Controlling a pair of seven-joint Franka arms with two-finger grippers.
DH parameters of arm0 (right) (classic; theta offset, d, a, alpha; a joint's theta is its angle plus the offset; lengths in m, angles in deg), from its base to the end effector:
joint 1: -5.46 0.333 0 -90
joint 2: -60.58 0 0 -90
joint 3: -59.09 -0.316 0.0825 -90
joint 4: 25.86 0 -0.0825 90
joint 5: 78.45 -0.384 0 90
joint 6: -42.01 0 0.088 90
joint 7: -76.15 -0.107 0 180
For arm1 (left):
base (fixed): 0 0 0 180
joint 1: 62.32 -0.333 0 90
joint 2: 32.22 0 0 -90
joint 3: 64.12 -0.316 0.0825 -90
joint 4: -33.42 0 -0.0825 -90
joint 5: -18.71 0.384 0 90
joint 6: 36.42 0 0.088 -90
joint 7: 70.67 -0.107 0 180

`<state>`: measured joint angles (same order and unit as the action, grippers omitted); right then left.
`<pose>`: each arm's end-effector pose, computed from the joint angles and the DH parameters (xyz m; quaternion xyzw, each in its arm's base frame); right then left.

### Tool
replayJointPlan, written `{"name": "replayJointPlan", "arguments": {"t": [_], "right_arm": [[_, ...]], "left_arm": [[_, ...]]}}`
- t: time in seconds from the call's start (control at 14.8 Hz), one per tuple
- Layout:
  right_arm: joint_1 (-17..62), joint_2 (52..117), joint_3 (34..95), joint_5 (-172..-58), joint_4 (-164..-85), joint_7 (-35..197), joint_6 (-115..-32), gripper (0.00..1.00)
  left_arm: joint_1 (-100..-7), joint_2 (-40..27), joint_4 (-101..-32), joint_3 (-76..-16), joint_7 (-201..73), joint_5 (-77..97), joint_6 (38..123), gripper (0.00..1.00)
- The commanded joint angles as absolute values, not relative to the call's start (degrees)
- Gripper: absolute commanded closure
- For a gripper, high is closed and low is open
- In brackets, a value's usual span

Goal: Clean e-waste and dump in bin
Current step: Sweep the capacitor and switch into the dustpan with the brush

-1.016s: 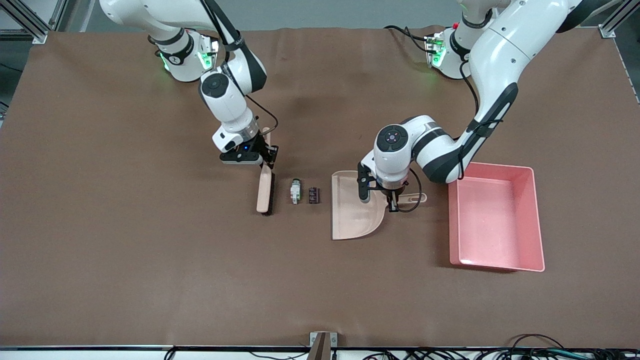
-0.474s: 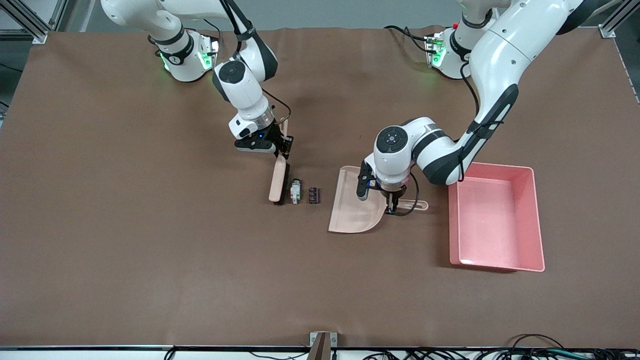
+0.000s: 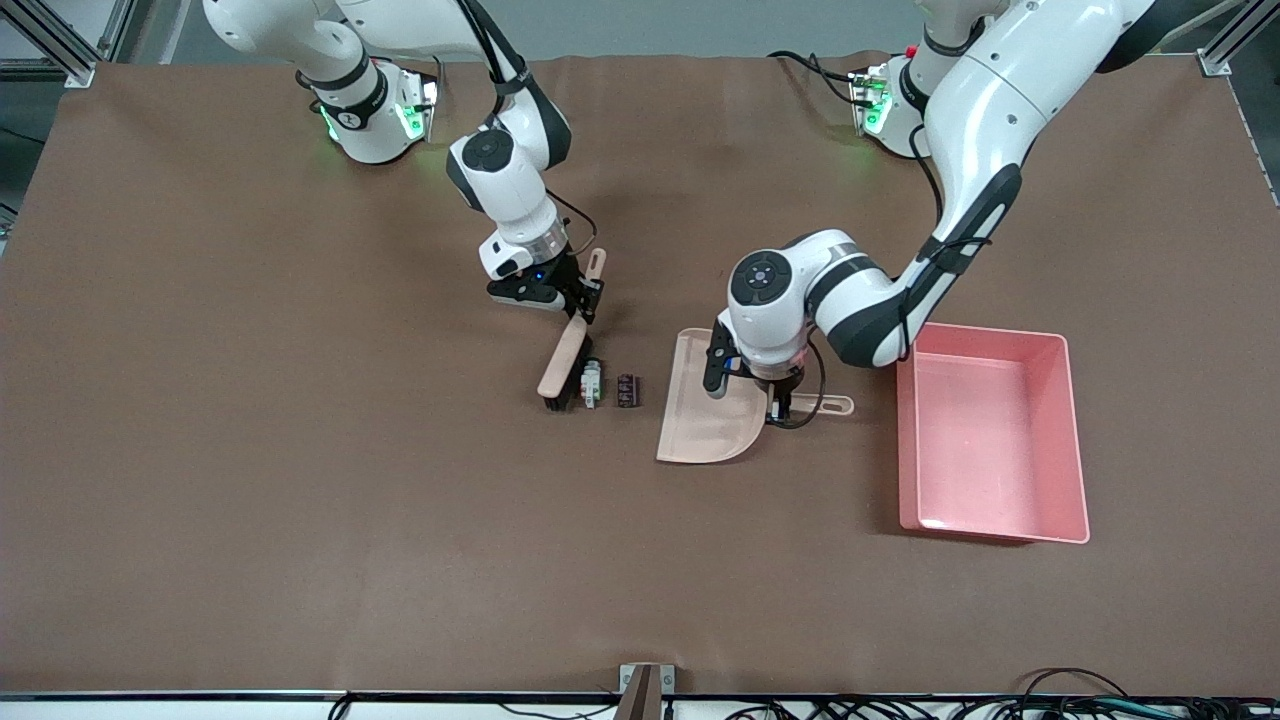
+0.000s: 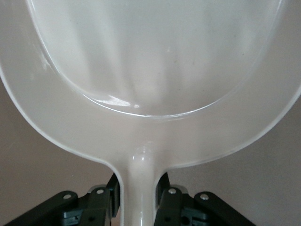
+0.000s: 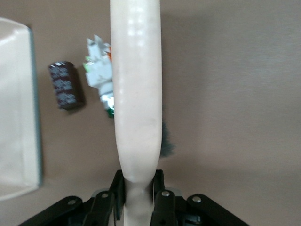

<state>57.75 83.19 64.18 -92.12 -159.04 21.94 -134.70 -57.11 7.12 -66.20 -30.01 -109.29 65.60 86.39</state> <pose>0.3876 0.3893 0.2086 -0.9685 0.1687 -0.1063 0.1493 0.5462 -0.3621 0.2256 -0.6240 0.7673 0.0488 0.1398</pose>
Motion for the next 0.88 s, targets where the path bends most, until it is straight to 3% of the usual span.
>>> {"name": "replayJointPlan", "arguments": {"t": [0.0,0.34,0.81], "right_arm": [[58.37,85.88,64.72,-93.66,-153.93,20.16,-133.17,0.99],[57.93,87.64,64.72,-93.66,-143.74,18.05,-119.81,0.99],[57.93,92.74,64.54,-93.66,-136.52,18.49,-116.92,0.99]], "left_arm": [[-56.52,8.21,-64.32,-29.93,-109.61,66.52,83.55,1.0],[-56.43,8.21,-64.32,-29.93,-109.43,66.17,83.55,1.0],[-54.41,8.74,-61.94,-29.93,-109.17,65.99,79.95,1.0]]}}
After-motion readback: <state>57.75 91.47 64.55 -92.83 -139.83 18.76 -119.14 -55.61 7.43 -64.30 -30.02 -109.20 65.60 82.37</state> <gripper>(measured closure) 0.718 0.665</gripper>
